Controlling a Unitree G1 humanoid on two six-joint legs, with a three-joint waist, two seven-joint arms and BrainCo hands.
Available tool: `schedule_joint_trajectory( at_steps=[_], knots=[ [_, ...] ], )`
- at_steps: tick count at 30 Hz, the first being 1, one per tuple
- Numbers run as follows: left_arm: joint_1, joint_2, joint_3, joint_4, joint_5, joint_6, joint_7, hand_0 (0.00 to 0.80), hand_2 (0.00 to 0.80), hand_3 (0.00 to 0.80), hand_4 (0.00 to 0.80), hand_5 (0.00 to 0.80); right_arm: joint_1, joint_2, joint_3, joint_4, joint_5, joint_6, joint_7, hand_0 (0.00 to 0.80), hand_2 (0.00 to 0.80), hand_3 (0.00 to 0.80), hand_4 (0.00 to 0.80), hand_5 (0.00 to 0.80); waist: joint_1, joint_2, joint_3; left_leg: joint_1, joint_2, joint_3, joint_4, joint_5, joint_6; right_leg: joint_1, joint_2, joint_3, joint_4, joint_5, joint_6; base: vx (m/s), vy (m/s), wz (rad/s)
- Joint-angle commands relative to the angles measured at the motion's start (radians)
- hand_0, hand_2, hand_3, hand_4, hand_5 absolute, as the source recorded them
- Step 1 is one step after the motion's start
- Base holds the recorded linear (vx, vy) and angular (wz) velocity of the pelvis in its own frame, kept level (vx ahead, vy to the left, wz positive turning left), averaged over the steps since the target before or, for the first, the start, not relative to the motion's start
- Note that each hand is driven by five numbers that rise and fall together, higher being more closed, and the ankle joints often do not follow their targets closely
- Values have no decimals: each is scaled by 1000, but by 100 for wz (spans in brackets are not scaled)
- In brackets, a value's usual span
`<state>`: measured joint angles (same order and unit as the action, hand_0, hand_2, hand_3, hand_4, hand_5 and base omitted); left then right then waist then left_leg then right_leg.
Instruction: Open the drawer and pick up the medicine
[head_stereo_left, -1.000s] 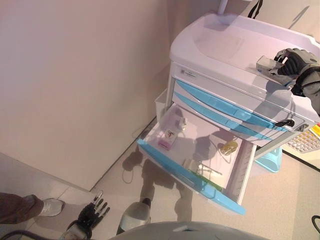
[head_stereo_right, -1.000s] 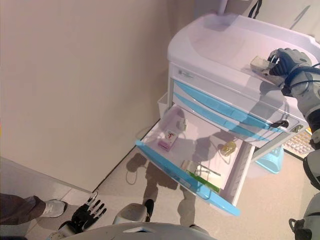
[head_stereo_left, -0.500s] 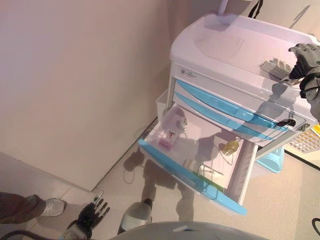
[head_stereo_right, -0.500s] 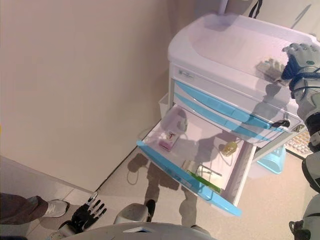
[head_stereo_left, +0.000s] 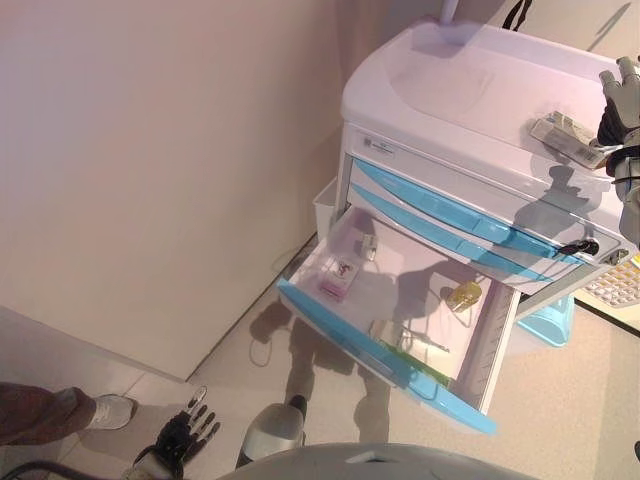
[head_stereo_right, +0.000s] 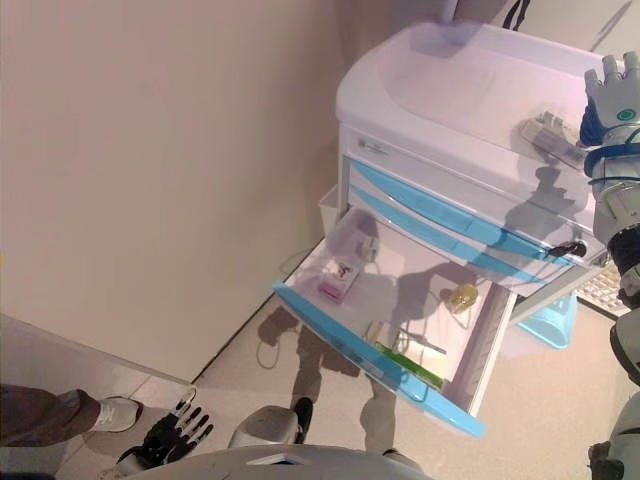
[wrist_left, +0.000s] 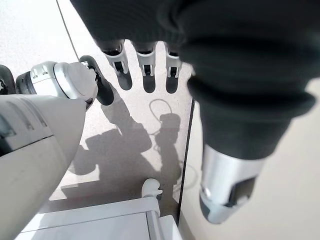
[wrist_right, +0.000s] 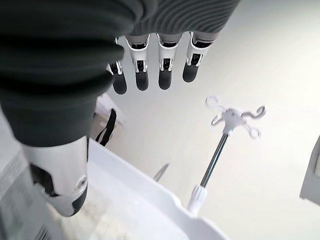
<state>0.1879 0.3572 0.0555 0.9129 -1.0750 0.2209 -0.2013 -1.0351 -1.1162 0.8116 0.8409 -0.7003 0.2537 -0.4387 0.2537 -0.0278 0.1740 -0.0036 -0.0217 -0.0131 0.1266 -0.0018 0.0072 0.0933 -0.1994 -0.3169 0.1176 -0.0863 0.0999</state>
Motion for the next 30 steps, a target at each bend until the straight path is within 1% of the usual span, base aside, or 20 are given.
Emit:
schedule_joint_trajectory(
  at_steps=[1,3,5,8,9,10,11,12,13,14,16,18,19,21,23,24,26,27,29,30],
  knots=[
    [46,41,-34,-76,89,-27,-67,0,0,0,0,0,-137,-111,50,-89,67,-13,-103,0,0,0,0,0,21,7,-17,29,-5,-50,-31,-47,20,-27,-50,-2,95,38,31,0,0,0],
    [47,48,-52,-74,166,-43,-103,0,0,0,0,0,-133,-119,2,-177,86,-48,-110,0,0,0,0,0,3,10,-20,30,-2,-39,-31,-49,19,-32,-50,6,97,38,32,-25,3,-6],
    [48,58,-78,-77,271,-83,-133,0,0,0,0,0,-108,-129,-61,-295,129,-64,-80,0,0,0,0,0,-16,12,-22,31,1,-26,-30,-52,19,-39,-49,19,98,39,34,-28,1,-11],
    [44,71,-131,-84,472,-158,-112,0,0,0,0,0,-6,-128,-209,-525,140,-79,-26,0,0,0,0,0,-61,22,-22,38,9,3,-28,-61,18,-49,-43,48,105,32,38,-36,4,-19],
    [40,81,-149,-90,528,-199,-97,0,0,0,0,0,42,-130,-266,-618,149,-85,-8,0,0,0,0,0,-80,25,-24,39,10,13,-30,-60,18,-55,-40,60,106,33,40,-35,9,-26],
    [34,91,-162,-102,556,-212,-83,0,0,0,0,0,69,-141,-302,-692,155,-81,10,0,0,0,0,0,-92,26,-29,37,13,20,-34,-57,18,-61,-38,67,103,39,41,-36,5,-27],
    [26,105,-180,-119,608,-225,-71,0,0,0,0,0,96,-149,-335,-758,185,-104,44,0,0,0,0,0,-108,28,-31,39,15,31,-37,-58,17,-65,-35,76,104,39,42,-34,1,-25],
    [21,115,-192,-132,628,-223,-59,0,0,0,0,0,136,-154,-378,-830,213,-99,86,0,0,0,0,0,-117,30,-33,40,18,38,-38,-59,16,-68,-33,84,105,40,43,-41,-1,-28],
    [12,123,-203,-149,681,-234,-38,0,0,0,0,0,193,-155,-433,-945,266,-99,129,0,0,0,0,0,-142,38,-34,40,21,50,-39,-60,13,-74,-30,98,103,44,46,-45,2,-30],
    [5,138,-216,-162,730,-246,-30,0,0,0,0,0,247,-153,-480,-1009,306,-120,164,0,0,0,0,0,-156,39,-35,41,25,60,-38,-61,11,-78,-28,108,103,45,47,-49,6,-35],
    [-16,170,-244,-202,795,-225,-3,0,0,0,0,0,353,-139,-562,-1146,442,-132,266,0,0,0,0,0,-182,42,-38,45,30,81,-41,-63,7,-84,-23,126,100,45,49,-35,5,-35],
    [-43,219,-264,-241,880,-202,0,0,0,0,0,0,452,-117,-615,-1234,563,-191,406,0,0,0,0,0,-212,44,-38,51,34,104,-42,-65,4,-89,-22,141,96,51,52,-37,-1,-42],
    [-57,247,-271,-258,918,-184,-7,0,0,0,0,0,498,-114,-634,-1277,622,-189,467,0,0,0,0,0,-222,43,-38,53,37,115,-44,-65,2,-90,-20,148,93,53,52,-47,1,-41],
    [-85,306,-297,-285,949,-171,-8,0,0,0,0,0,552,-104,-633,-1306,739,-210,627,0,0,0,0,0,-240,41,-38,57,42,134,-45,-64,-2,-92,-20,156,89,58,55,-39,1,-34],
    [-122,359,-326,-318,975,-134,-22,0,0,0,0,0,598,-105,-613,-1337,912,-188,755,0,0,0,0,0,-261,39,-35,64,47,150,-47,-61,-4,-92,-22,160,85,66,57,-29,-10,-32],
    [-136,376,-336,-332,978,-111,-27,0,0,0,0,0,612,-95,-607,-1342,962,-165,805,0,0,0,0,0,-266,38,-33,66,49,156,-47,-61,-6,-92,-23,162,85,66,57,-29,-11,-19],
    [-170,388,-365,-328,1009,-91,-43,0,0,0,0,0,637,-65,-580,-1343,1048,-119,897,0,0,0,0,0,-278,36,-28,68,50,163,-47,-60,-7,-94,-24,164,82,69,58,-36,-11,-8],
    [-185,393,-383,-328,1025,-83,-46,0,0,0,0,0,650,-49,-565,-1346,1071,-108,930,0,0,0,0,0,-282,36,-24,69,49,167,-47,-59,-7,-94,-25,164,80,70,57,-41,-10,-6],
    [-202,392,-409,-317,1077,-79,-56,0,0,0,0,0,665,-26,-543,-1346,1123,-44,974,0,0,0,0,0,-289,34,-20,71,48,171,-45,-60,-8,-99,-25,166,81,72,58,-42,-13,-12],
    [-214,386,-431,-304,1082,-72,-52,0,0,0,0,0,686,-6,-530,-1342,1112,-43,984,0,0,0,0,0,-298,33,-14,70,49,177,-41,-61,-8,-101,-24,169,80,69,57,-52,-21,-14]
  ],
)
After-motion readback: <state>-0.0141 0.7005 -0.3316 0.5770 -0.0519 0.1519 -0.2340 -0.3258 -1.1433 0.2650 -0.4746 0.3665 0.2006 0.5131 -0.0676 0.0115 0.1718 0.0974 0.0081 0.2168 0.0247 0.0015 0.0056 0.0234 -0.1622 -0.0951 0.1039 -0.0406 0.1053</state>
